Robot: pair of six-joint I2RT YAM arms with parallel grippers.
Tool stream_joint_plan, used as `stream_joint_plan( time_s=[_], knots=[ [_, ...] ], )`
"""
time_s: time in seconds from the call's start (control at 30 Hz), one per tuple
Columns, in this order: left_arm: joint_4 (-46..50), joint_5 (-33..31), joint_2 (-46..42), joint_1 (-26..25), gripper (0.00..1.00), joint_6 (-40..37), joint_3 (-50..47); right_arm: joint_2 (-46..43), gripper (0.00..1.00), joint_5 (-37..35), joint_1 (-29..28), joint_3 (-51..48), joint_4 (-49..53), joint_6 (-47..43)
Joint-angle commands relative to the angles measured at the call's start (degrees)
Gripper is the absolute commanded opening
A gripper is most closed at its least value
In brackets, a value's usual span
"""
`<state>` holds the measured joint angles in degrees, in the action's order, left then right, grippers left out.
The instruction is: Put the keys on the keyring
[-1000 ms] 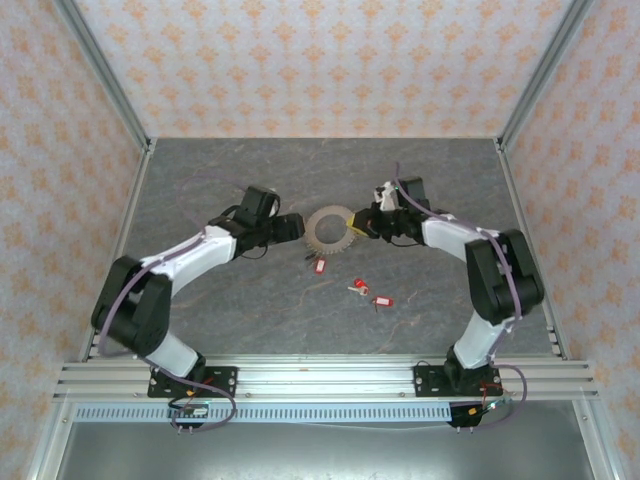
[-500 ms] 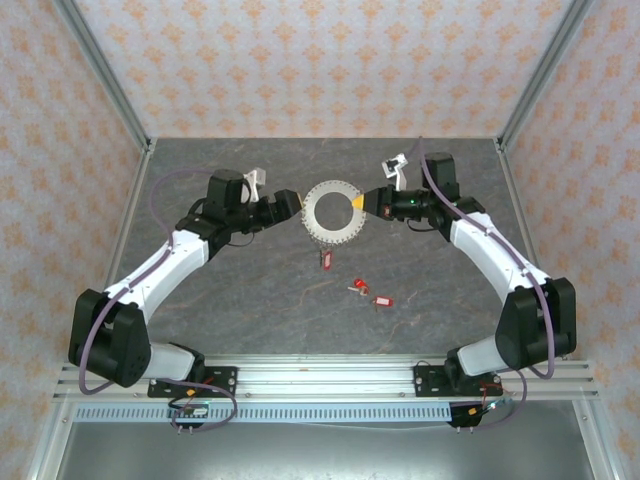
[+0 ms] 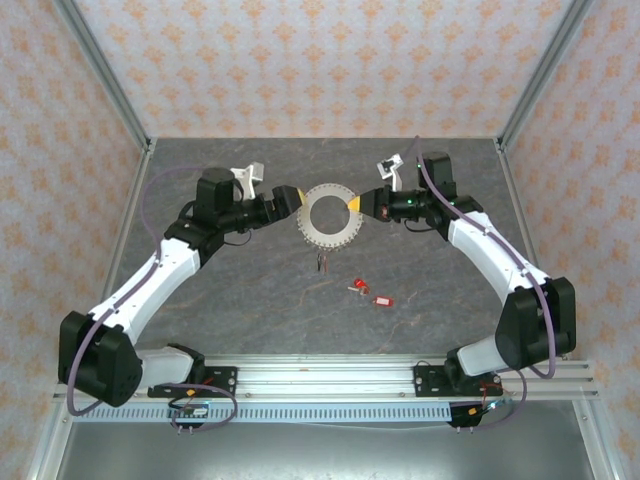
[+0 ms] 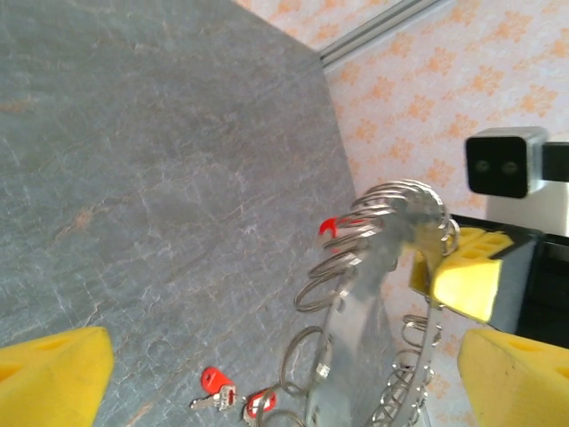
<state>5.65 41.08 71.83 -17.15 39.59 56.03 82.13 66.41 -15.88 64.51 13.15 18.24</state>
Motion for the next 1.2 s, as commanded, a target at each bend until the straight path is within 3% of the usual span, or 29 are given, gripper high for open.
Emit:
stream_joint_plan(
  time_s=[0.0, 0.2, 0.33, 0.43, 0.53, 0.6, 0.77, 1.07, 1.17],
  knots=[
    [-3.26, 2.62, 0.29, -0.61, 0.97, 0.91, -1.48, -0.20, 0.00, 4.09, -0.03, 0.66, -7.61, 4.01],
    [-5.41, 6.87, 3.64, -5.19, 0.81, 0.32, 1.17, -0.21, 0.00, 6.33, -0.38, 0.89, -8.93, 5.18],
    [-9.16, 7.70, 4.94, -5.70, 0.58, 2.93, 0.85, -0.10, 0.00, 6.13, -0.47, 0.73, -8.87, 5.01],
    [-9.82, 7.53, 4.16, -5.70, 0.48, 3.21, 0.24, 0.21, 0.00, 5.77, -0.46, 0.79, -8.45, 4.61],
    [-8.92, 7.15, 2.94, -5.70, 0.49, 2.74, 0.10, 0.42, 0.00, 5.40, -0.42, 1.01, -7.72, 3.91],
    [-7.57, 6.54, 2.23, -5.65, 0.64, 1.97, 0.00, 0.74, 0.00, 5.37, -0.42, 1.48, -6.91, 3.25],
    [-5.75, 6.12, 1.15, -5.06, 0.59, 0.61, -0.19, 0.81, 0.00, 5.06, -0.47, 1.93, -6.22, 2.80],
    [-5.32, 8.62, 1.21, -2.78, 0.24, 0.72, 0.80, 0.84, 0.01, 5.05, -0.47, 1.67, -6.94, 3.78],
    [-6.29, 9.17, 1.15, -2.80, 0.17, 1.12, 0.62, 0.60, 0.03, 5.09, -0.45, 1.31, -8.15, 4.95]
  ],
)
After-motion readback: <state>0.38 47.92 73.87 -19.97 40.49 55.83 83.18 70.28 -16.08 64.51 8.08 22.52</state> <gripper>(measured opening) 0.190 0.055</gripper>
